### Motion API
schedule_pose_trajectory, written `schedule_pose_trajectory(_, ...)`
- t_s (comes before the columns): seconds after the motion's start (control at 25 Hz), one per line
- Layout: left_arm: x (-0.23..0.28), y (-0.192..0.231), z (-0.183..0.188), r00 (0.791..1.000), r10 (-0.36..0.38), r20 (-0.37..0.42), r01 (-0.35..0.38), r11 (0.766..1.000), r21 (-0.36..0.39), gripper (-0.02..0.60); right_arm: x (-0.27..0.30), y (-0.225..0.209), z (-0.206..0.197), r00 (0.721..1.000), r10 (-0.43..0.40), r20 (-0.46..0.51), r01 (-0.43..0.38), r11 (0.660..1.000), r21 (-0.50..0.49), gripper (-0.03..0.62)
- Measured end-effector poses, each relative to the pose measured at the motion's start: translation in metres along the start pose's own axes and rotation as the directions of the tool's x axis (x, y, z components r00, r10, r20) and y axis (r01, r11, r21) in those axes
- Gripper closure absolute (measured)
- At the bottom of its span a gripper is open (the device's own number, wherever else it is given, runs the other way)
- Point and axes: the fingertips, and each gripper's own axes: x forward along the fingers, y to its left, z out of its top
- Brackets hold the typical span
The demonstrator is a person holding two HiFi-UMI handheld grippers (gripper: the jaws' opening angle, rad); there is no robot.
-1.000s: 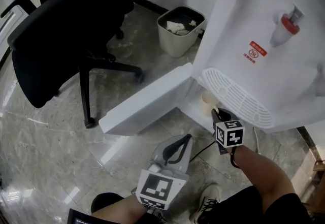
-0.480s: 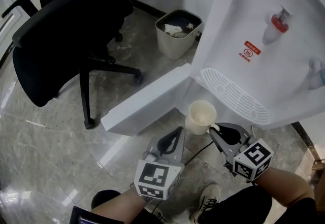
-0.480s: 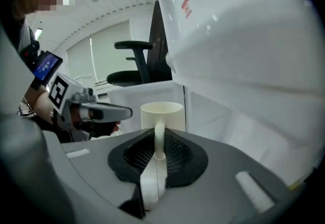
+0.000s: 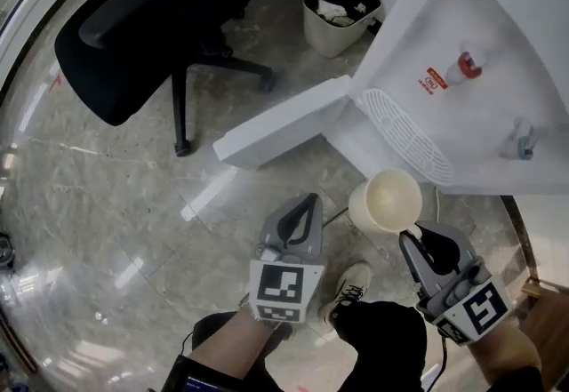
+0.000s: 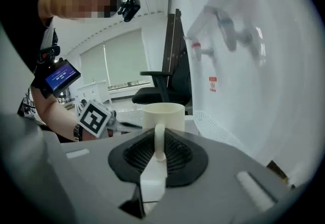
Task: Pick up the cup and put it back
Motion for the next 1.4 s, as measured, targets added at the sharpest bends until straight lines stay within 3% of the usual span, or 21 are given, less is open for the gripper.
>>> schedule_pose_trajectory(0.08, -0.026, -0.026, 0.005, 0.995, -0.019, -0.101, 0.015, 0.999, -0.039, 0.578, -0.031, 0.016, 0.026, 1.0, -0.004, -0.029, 0.004, 1.0, -0.004, 0.546)
schedule_pose_trajectory(0.16, -0.06, -0.054, 0.031, 0.986, -0.069, -0.149, 0.055, 0.994, -0.099, 0.578, -0.059, 0.036, 0.061, 0.999, -0.011, -0.03, 0.011, 1.0, 0.018, 0.546)
schedule_pose_trajectory(0.32, -0.144, -0.094, 0.107, 0.981, -0.086, -0.176, 0.075, 0.995, -0.068, 0.578, -0.115, 0.09, 0.142, 0.999, -0.021, -0.04, 0.024, 0.997, 0.068, 0.546)
schedule_pose_trajectory(0.48, -0.206, -0.103, 0.191, 0.98, -0.09, -0.178, 0.08, 0.995, -0.064, 0.578, -0.146, 0.135, 0.23, 0.998, -0.045, 0.031, 0.041, 0.992, 0.119, 0.545)
schedule_pose_trajectory(0.64, -0.268, -0.129, 0.255, 0.963, -0.178, -0.205, 0.129, 0.965, -0.23, 0.578, -0.192, 0.176, 0.295, 0.99, -0.106, 0.09, 0.09, 0.981, 0.169, 0.545)
schedule_pose_trajectory(0.76, -0.3, -0.136, 0.285, 0.956, -0.202, -0.214, 0.137, 0.949, -0.284, 0.578, -0.222, 0.198, 0.329, 0.978, -0.142, 0.151, 0.113, 0.977, 0.183, 0.545)
schedule_pose_trajectory(1.04, -0.38, -0.191, 0.324, 0.956, -0.274, -0.103, 0.221, 0.907, -0.36, 0.578, -0.285, 0.245, 0.355, 0.949, -0.148, 0.277, 0.097, 0.977, 0.191, 0.546)
schedule_pose_trajectory(1.4, -0.452, -0.26, 0.292, 0.939, -0.331, -0.097, 0.251, 0.848, -0.467, 0.578, -0.371, 0.278, 0.312, 0.941, -0.184, 0.283, 0.123, 0.968, 0.218, 0.546)
